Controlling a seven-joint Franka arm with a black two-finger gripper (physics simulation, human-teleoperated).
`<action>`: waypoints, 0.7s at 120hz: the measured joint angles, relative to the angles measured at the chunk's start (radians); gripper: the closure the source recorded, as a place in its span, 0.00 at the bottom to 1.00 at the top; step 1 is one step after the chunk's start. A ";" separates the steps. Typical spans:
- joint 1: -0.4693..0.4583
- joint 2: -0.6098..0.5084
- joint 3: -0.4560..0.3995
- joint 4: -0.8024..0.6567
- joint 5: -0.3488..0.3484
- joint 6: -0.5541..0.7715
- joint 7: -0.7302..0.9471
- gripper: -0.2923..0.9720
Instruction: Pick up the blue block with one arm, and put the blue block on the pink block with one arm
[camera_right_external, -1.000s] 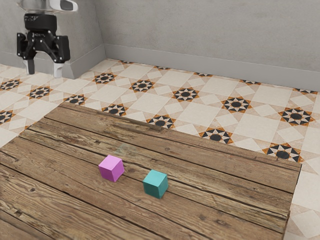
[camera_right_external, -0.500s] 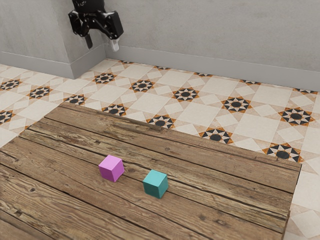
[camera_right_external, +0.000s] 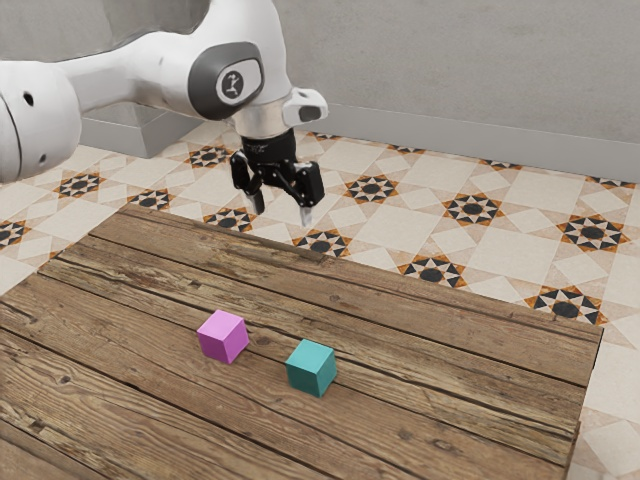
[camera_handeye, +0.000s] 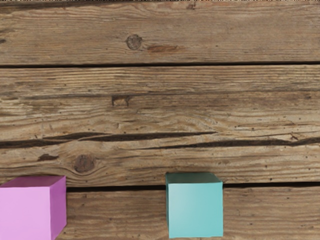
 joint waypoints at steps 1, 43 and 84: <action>-0.001 0.001 0.000 -0.006 0.000 0.009 0.000 0.25; -0.083 -0.001 0.000 -0.263 -0.019 0.304 -0.011 0.25; -0.119 -0.077 0.000 -0.496 -0.032 0.462 -0.018 0.25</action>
